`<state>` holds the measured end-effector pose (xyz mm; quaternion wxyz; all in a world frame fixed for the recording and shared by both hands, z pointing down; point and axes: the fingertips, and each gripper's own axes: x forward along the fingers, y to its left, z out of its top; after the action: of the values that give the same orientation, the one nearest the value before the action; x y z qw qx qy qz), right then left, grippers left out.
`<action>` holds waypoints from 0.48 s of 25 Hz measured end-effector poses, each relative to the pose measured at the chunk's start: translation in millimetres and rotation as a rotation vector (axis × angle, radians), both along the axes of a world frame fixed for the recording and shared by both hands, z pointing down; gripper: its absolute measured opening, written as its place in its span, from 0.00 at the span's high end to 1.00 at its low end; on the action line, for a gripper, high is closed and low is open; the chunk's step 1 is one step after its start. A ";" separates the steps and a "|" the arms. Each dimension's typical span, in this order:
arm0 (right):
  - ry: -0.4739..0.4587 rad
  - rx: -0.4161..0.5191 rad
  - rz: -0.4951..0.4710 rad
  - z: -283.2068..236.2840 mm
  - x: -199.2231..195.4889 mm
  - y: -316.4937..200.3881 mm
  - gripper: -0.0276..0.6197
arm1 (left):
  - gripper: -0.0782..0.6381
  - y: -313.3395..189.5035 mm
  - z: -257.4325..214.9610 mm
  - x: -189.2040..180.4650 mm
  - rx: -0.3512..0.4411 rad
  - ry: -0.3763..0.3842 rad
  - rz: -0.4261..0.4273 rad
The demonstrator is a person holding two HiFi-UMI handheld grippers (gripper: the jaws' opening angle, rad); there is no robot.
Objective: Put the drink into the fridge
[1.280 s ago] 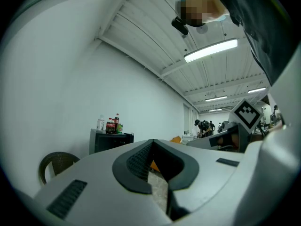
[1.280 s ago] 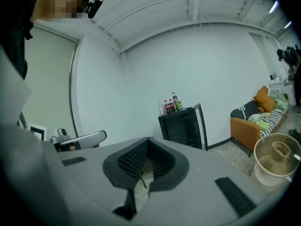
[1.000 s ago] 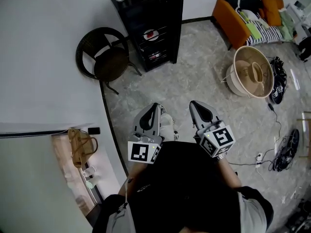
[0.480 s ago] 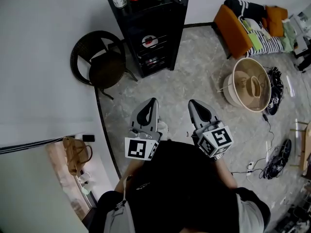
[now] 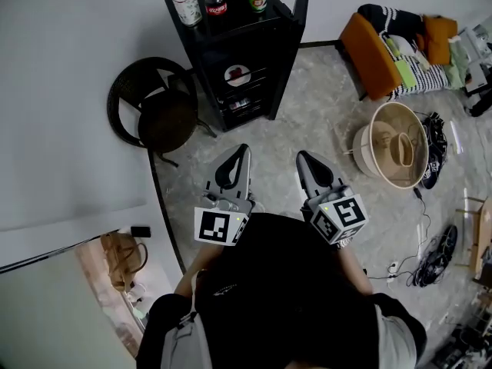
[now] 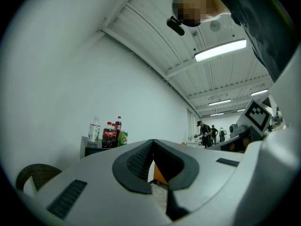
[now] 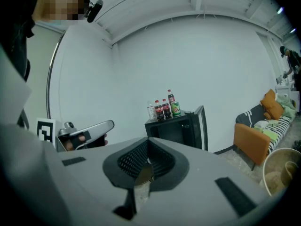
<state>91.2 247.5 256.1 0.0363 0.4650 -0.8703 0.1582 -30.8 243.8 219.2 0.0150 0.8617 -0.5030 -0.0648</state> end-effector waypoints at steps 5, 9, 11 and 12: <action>-0.010 0.001 -0.005 0.2 -10.6 -20.6 0.94 | 0.88 -21.3 -1.8 -9.4 0.002 -0.008 -0.002; -0.006 0.003 -0.020 -0.8 -17.9 -39.7 0.94 | 0.88 -32.0 -0.4 -13.5 -0.006 -0.010 -0.005; -0.005 -0.004 -0.029 0.3 -22.4 -47.2 0.94 | 0.88 -36.4 1.8 -17.6 -0.019 -0.012 -0.016; -0.007 -0.008 -0.035 1.2 -24.7 -49.5 0.94 | 0.88 -37.6 3.1 -19.7 -0.026 -0.015 -0.021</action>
<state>66.5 198.0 257.3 0.0378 0.4489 -0.8779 0.1624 -50.4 206.2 222.3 0.0220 0.8567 -0.5128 -0.0520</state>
